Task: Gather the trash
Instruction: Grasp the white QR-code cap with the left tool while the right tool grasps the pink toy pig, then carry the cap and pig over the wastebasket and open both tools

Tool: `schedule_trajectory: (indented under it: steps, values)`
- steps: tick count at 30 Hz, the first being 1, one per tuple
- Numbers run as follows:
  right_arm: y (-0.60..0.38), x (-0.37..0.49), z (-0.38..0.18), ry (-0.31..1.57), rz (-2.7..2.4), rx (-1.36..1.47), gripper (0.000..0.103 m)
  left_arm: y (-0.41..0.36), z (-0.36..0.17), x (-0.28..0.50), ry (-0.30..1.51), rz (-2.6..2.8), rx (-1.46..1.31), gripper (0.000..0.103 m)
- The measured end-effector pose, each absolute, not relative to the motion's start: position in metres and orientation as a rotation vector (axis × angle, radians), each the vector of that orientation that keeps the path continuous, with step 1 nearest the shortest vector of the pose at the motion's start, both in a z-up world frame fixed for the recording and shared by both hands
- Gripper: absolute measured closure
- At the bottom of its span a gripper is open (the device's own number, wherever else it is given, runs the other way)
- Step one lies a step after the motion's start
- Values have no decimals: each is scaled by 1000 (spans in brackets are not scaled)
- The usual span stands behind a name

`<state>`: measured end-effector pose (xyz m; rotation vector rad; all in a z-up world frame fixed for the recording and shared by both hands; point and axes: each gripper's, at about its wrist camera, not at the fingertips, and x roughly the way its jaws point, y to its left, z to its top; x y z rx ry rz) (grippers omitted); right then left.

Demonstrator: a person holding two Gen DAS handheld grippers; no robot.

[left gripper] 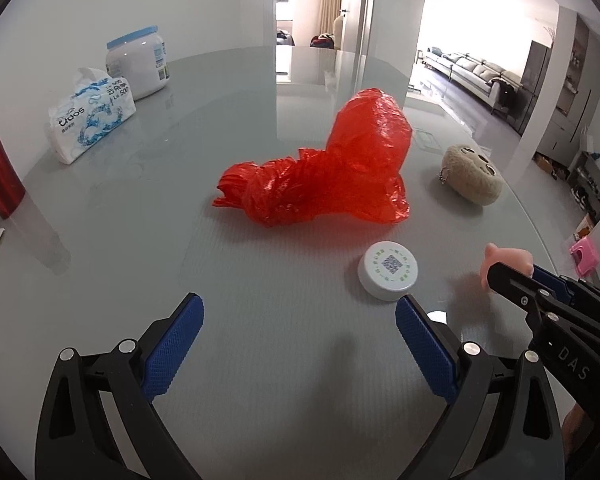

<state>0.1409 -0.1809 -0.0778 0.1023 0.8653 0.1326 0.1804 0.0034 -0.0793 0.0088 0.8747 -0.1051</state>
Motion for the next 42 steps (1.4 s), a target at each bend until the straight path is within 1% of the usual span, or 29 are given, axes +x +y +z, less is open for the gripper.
schedule_trajectory:
  steps: [7, 9, 11, 13, 15, 16, 18, 32, 36, 42]
  values:
    - [-210, 116, -73, 847, 107, 164, 75, -25, -80, 193, 894, -143, 1, 8]
    - [-215, 112, -72, 844, 105, 178, 75, -31, -81, 197, 898, -140, 5, 10]
    - [-220, 108, -71, 840, 105, 189, 75, -36, -83, 201, 907, -132, 12, 18]
    - [-222, 106, -70, 837, 106, 200, 75, -39, -87, 205, 927, -132, 16, 33]
    - [-225, 104, -70, 837, 106, 207, 75, -40, -89, 205, 935, -135, 19, 44]
    - [-226, 103, -70, 837, 106, 211, 75, -40, -88, 203, 928, -138, 21, 53]
    - [-227, 101, -69, 835, 107, 217, 75, -40, -87, 200, 931, -157, 12, 66]
    - [-240, 68, -59, 804, 92, 244, 75, -49, -56, 148, 854, -233, 39, 66]
    - [-253, 47, -54, 792, 54, 250, 75, -69, -47, 129, 826, -287, 57, 66]
    - [-288, 10, -52, 782, -37, 268, 75, -120, -39, 101, 809, -415, 79, 66]
